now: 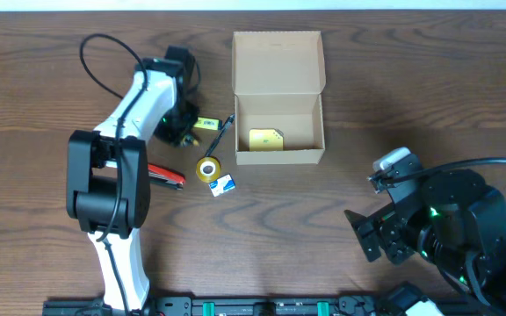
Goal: Pack container
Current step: 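Lift the correction tape and carry it over the cardboard box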
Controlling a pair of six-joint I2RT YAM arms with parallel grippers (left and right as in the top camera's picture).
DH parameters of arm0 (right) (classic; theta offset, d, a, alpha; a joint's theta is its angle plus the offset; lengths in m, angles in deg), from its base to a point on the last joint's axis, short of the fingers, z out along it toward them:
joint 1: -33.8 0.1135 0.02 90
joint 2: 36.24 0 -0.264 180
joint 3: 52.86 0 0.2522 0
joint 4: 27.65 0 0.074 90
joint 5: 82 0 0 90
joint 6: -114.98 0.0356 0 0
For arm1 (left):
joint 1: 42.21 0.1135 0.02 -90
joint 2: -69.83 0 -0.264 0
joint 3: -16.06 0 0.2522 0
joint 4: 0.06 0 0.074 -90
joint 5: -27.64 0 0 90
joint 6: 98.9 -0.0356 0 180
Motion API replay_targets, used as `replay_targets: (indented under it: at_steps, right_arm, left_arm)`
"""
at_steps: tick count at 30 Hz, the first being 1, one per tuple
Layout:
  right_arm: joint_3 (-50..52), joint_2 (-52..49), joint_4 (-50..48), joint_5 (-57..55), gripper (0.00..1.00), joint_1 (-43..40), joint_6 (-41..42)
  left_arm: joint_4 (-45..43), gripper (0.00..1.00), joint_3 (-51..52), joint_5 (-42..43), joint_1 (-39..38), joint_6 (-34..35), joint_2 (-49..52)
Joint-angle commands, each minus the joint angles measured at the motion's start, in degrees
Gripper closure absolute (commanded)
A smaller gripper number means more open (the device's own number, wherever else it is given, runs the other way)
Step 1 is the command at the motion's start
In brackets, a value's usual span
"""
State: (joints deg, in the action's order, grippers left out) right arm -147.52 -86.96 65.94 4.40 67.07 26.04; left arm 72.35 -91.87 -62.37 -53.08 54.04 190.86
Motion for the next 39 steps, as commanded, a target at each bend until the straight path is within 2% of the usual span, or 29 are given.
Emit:
replay_targets:
  at_steps: [1,9,16,21,29,36,39]
  right_arm:
    - [0.07,0.09,-0.04,0.0,0.01,-0.9,0.81]
    - [0.07,0.09,-0.04,0.02,0.01,-0.9,0.81]
    - [0.07,0.09,-0.04,0.02,0.01,-0.9,0.81]
    - [0.07,0.09,-0.04,0.02,0.01,-0.9,0.81]
    - [0.07,0.09,-0.04,0.02,0.01,-0.9,0.81]
    - [0.07,0.09,-0.04,0.02,0.01,-0.9,0.81]
    - [0.07,0.09,-0.04,0.0,0.01,-0.9,0.81]
  left_arm:
    - [1.6,0.94,-6.51,-2.1,-0.04,-4.2,0.76]
    - [2.16,0.94,-19.39,-4.0,-1.11,-5.75,0.76]
    - [2.27,0.94,-27.21,-10.8,-6.58,-5.07,0.76]
    - [2.43,0.94,-27.87,-14.08,-10.29,-0.07,0.76]
    - [2.82,0.94,-27.87,-13.92,-14.99,0.17,0.76]
    - [3.08,0.94,-27.87,-13.44,-19.23,5.11,0.76]
    - [3.48,0.94,-27.87,-13.44,-20.68,4.0,0.76]
